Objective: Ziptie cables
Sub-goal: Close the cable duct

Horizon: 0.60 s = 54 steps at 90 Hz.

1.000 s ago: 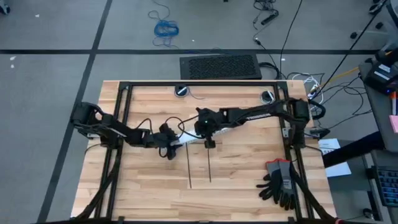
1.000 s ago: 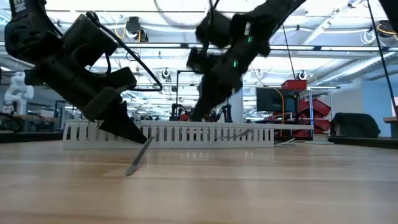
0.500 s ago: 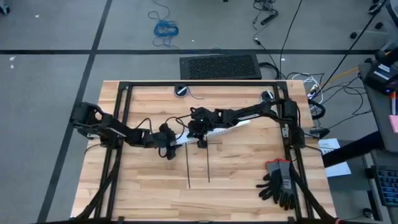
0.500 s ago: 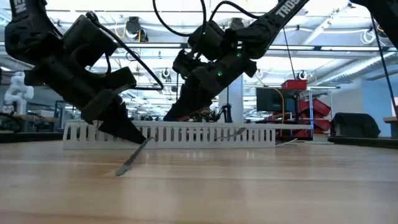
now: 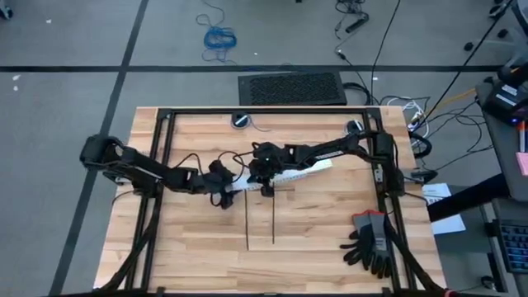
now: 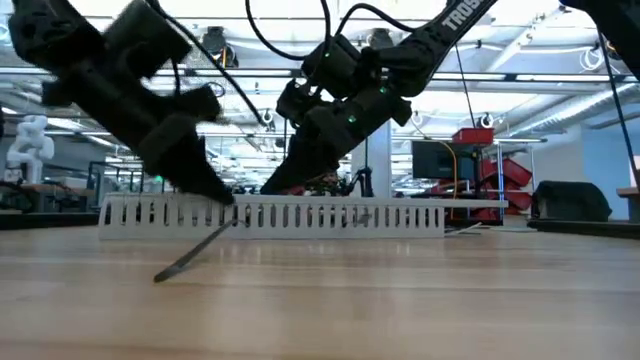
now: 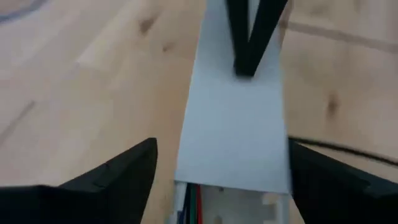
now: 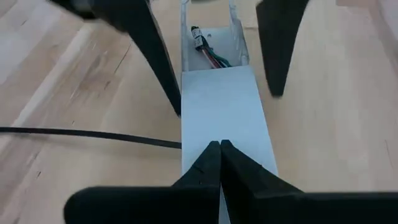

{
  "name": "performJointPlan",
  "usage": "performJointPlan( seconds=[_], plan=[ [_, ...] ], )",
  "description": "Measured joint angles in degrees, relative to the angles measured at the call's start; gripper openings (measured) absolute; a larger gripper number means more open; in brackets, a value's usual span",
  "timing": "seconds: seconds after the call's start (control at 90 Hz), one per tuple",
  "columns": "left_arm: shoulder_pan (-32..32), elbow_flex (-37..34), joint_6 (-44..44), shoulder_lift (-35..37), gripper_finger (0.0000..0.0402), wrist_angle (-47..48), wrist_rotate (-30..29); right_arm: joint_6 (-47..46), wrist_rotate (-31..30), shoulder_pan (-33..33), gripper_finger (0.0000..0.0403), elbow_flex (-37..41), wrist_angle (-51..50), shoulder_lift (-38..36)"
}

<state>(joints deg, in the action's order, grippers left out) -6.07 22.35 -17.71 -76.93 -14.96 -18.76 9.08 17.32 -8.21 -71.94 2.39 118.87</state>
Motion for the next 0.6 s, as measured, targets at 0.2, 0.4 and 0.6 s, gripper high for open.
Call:
performJointPlan(
  seconds=[0.2, 0.4, 0.6],
  plan=[
    [-3.7, -0.6, -4.3, 5.9, 0.0317, 10.4, -1.4, -0.3, -0.3, 0.0, 0.0000, 0.0, -0.1, 0.0],
    [-9.8, -3.4, -10.8, 5.9, 0.0317, 9.5, -9.0, -0.9, -0.4, 0.0, 0.0000, 0.0, -0.1, 0.0],
    [-13.2, -4.5, -11.8, 4.8, 0.0317, 8.3, -16.4, -0.9, -0.4, -0.1, 0.0000, 0.1, 0.1, 0.0]
  ],
)
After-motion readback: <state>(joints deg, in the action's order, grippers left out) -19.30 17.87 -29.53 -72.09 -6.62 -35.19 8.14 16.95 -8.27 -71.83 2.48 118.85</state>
